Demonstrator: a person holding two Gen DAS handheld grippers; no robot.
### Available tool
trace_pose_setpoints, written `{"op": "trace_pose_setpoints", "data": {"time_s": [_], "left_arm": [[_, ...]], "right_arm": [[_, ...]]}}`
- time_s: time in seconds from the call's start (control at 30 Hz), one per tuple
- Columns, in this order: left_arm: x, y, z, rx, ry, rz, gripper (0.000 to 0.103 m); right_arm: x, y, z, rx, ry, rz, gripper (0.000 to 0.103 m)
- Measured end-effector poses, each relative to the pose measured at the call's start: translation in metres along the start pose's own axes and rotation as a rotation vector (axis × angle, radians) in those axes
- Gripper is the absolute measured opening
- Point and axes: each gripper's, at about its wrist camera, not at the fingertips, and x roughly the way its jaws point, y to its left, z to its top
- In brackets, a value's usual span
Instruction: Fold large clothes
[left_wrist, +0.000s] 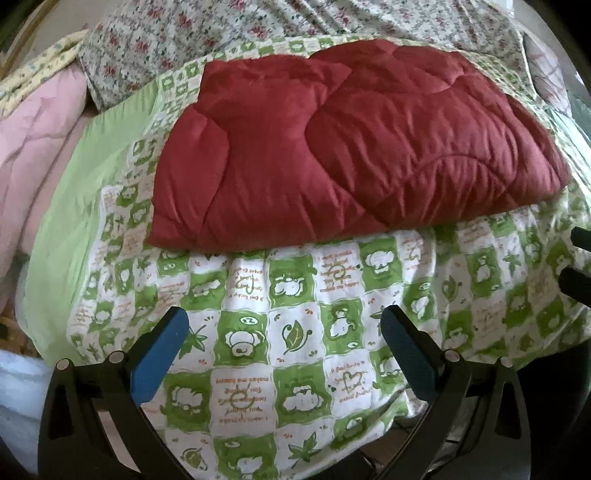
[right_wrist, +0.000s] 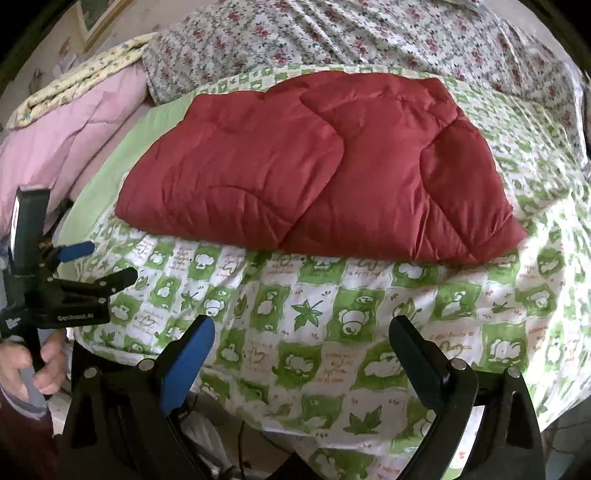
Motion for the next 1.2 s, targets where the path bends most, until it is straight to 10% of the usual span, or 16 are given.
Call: {"op": "trace_pose_setpoints", "data": {"time_s": [0.4,1.2], "left_arm": [[-0.032,0.016,0.043,-0.121,-0.025,-0.013,0.103],[-0.022,0.011,0.061,-0.058,0.005,0.023,0.103]], "right_arm": [[-0.041,0.013,0.04,0.011,-0.144,-0.054,0.102],[-0.003,0.008,0.073,0.021,-0.015,-0.049,0.102]]}}
